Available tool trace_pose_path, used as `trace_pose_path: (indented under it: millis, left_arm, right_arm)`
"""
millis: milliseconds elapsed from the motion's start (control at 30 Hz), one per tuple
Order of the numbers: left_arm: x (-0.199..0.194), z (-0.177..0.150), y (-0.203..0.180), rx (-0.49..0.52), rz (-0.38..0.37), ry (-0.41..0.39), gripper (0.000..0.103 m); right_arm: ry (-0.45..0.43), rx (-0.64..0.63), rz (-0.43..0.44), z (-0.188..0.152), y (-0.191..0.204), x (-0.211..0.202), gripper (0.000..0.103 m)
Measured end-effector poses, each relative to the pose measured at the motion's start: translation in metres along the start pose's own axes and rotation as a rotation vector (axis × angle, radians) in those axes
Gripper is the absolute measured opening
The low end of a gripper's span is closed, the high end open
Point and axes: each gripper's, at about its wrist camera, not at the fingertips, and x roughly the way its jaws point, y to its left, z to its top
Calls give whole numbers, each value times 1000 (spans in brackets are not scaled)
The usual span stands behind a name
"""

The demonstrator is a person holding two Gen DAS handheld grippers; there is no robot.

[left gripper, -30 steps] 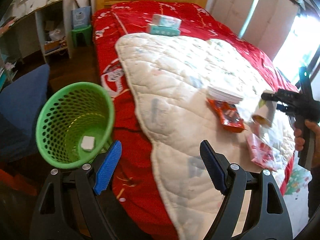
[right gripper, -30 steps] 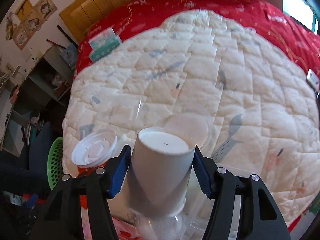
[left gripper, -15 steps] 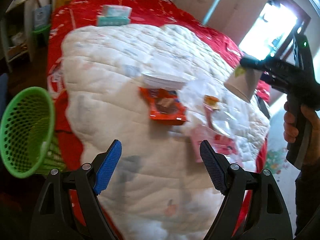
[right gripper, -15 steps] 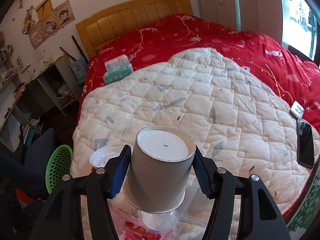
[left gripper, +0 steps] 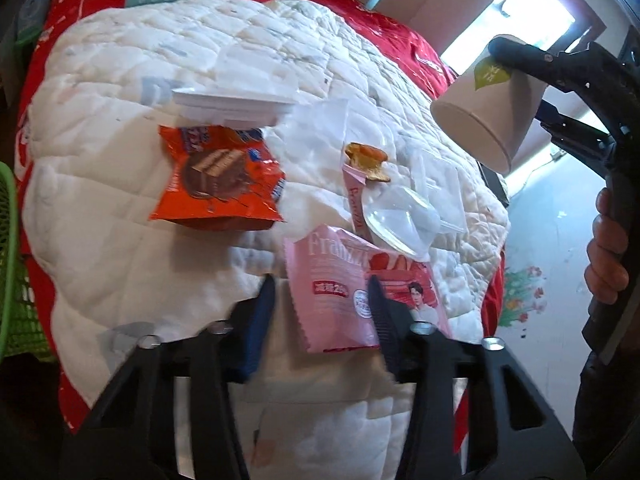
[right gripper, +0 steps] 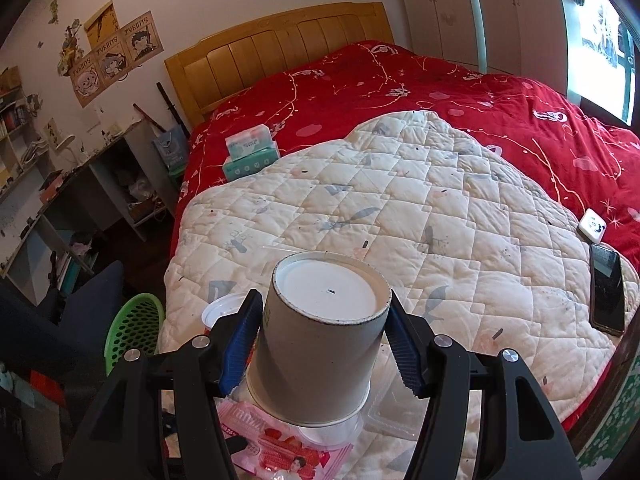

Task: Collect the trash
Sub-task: 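Grasp the pink wet-wipe packet with the left gripper while the right gripper holds the cup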

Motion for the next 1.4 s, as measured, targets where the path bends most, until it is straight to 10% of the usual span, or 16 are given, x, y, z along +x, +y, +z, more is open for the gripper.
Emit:
trace_pose_path:
  millis: [267, 767, 1400]
  left_arm:
    - [-18, -8, -1, 4, -23, -25, 14]
    - [-115, -21, 40, -44, 29, -191, 12]
    - [-211, -25, 178, -247, 435, -388, 12]
  right_arm:
    - [1, -3, 13, -7, 6, -5, 59]
    - [1, -49, 99, -15, 53, -9, 59]
    - [57, -144, 212, -16, 138, 27, 59]
